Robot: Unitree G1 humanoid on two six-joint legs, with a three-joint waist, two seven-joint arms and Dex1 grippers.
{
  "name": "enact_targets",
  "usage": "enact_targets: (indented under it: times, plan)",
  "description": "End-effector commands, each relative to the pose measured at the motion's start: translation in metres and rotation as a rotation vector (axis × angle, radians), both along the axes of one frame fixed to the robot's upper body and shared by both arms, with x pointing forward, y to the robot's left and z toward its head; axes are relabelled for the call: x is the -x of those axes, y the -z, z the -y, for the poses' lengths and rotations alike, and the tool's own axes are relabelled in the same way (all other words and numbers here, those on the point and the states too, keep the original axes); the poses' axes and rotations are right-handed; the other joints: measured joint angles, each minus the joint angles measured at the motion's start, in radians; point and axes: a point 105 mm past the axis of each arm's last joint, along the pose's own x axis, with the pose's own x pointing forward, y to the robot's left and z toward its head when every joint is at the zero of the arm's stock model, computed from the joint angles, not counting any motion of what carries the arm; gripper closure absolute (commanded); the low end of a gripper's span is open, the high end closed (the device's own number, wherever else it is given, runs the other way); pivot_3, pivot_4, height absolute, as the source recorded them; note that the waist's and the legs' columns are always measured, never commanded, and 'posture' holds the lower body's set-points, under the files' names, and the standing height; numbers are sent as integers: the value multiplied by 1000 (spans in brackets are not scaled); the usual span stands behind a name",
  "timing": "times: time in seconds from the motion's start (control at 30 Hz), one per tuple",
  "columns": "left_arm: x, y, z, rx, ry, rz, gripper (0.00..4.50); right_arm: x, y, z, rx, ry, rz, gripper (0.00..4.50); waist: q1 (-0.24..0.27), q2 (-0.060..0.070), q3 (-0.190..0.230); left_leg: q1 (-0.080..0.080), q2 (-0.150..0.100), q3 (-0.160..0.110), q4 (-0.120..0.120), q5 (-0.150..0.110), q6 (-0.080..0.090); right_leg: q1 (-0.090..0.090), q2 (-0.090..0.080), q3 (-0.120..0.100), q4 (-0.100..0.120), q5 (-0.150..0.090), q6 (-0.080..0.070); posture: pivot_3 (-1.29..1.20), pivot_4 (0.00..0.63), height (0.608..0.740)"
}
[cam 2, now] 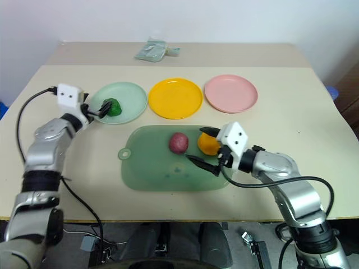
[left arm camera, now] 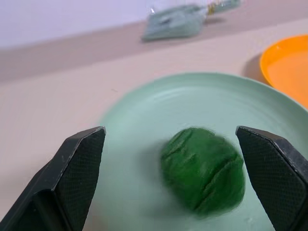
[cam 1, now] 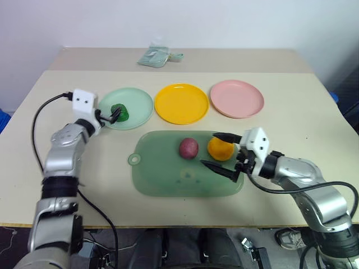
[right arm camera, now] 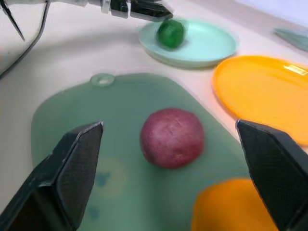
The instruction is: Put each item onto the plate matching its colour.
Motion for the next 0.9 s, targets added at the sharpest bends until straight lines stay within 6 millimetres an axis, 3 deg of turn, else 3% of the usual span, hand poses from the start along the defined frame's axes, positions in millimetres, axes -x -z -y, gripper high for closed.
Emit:
enact_targets:
  times: [0.03,0.17,0.3,0.53,0.63,0.7,0.73,0.87,0.9]
  plan:
    - [35,-27,17,-20,191,85,56,-16,-4,-21,31,20,34,0,-1,0,0,0,0,0,0,0,0,0,0,0,0,0,0,0,150,740]
    - [104,11,68,-120,583,-137,56,-33,0,-42,76,51,4,0,0,0,0,0,0,0,0,0,-1,0,-2,0,-1,0,0,0,150,740]
    - [135,29,96,-109,728,-223,56,-36,12,-49,143,58,-52,0,5,1,0,0,-1,-2,-1,0,-1,1,-4,0,-1,0,-1,0,150,740]
    - [143,32,115,-80,767,-226,56,-40,18,-47,193,103,-94,0,-3,3,0,0,-1,-3,-2,0,-1,-1,-3,1,-1,0,-1,0,150,740]
    - [142,32,117,-74,766,-221,0,-39,19,-47,201,103,-93,773,-3,3,0,-1,-1,-3,-2,0,-1,-1,-2,1,-1,0,-1,0,150,740]
    - [139,32,118,-70,763,-215,0,-39,11,-51,194,91,-56,1763,-2,3,0,-1,-1,-2,-2,0,-1,-1,-2,0,-1,0,-1,0,150,740]
    - [138,32,118,-69,761,-213,0,-39,7,-53,189,86,-38,2035,-1,3,0,-1,-1,-2,-2,0,-1,-1,-2,0,-1,0,-1,0,150,740]
    - [134,30,116,-64,750,-198,0,-48,-35,-55,90,105,73,2104,-2,3,0,-1,-1,-2,-2,0,0,-1,-1,0,0,0,-1,0,150,740]
    - [133,29,116,-60,748,-192,0,-59,-49,-49,57,160,107,2104,-3,3,0,-1,-1,-2,-2,0,0,-2,-1,0,0,0,-1,0,150,740]
